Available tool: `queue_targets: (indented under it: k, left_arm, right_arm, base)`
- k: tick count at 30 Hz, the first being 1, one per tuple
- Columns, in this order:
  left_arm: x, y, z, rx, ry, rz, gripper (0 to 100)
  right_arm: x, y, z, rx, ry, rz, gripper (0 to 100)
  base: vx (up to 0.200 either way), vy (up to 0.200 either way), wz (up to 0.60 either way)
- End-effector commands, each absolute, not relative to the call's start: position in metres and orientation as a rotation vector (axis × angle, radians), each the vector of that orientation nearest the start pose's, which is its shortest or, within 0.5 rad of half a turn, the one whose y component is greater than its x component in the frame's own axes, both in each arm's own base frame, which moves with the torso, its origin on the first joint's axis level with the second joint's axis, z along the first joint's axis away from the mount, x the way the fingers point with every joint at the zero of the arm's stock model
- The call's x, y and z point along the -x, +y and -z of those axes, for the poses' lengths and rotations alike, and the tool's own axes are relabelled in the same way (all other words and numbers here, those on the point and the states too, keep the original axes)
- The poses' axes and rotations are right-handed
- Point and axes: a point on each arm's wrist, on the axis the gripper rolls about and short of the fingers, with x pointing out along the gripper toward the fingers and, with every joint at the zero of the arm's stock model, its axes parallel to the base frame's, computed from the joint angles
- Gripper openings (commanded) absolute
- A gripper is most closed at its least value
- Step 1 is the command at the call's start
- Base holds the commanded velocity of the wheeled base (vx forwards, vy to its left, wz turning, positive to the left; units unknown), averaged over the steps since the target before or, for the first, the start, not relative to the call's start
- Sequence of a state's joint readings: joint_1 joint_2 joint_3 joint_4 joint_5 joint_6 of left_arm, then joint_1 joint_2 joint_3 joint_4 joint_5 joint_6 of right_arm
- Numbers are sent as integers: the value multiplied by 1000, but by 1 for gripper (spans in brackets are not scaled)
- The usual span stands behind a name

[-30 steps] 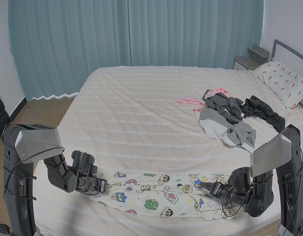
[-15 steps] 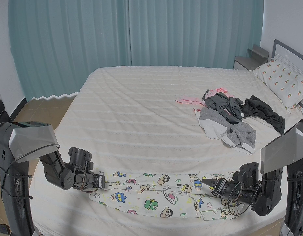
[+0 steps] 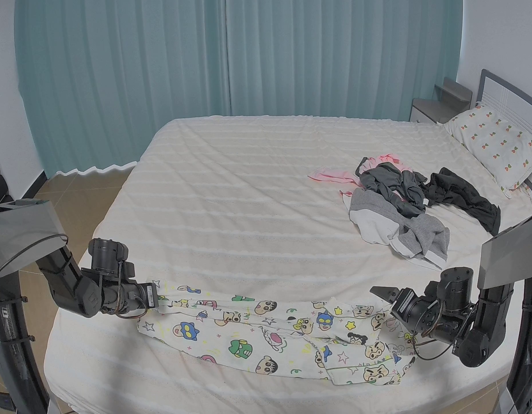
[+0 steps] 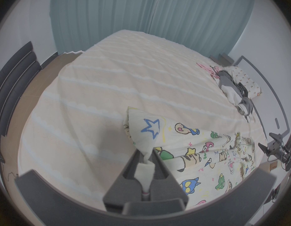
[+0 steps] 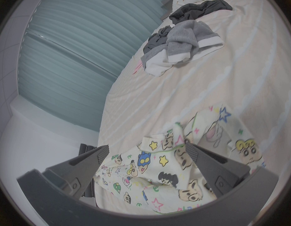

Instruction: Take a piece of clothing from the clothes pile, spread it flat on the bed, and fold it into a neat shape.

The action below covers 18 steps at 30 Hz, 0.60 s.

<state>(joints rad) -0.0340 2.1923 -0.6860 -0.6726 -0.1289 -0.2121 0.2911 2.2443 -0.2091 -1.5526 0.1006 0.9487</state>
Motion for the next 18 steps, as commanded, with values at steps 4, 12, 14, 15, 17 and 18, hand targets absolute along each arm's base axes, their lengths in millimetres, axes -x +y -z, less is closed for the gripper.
queue_targets:
  k: [4,12,14,15,17,18]
  left_arm:
    - [-328,20,-22,297,784,20,0]
    - [-327,88,-47,384,697,-105,0]
    - [-327,103,-55,397,682,-137,0]
    - [-328,111,-58,405,678,-153,0]
    - [-329,119,-64,416,672,-163,0]
    - [-329,127,-71,423,659,-177,0]
  right_arm:
    - [-266,70,-3,-930,565,-100,100]
    - [-266,70,-2,-942,571,-97,100]
    - [-266,70,-2,-941,570,-98,100]
    - [-266,70,-1,-941,572,-97,100]
    - [-266,70,-1,-942,572,-96,100]
    - [-266,70,-1,-941,572,-97,100]
  base:
    - [0,0,0]
    - [0,0,0]
    - [0,0,0]
    - [0,0,0]
    - [0,0,0]
    - [0,0,0]
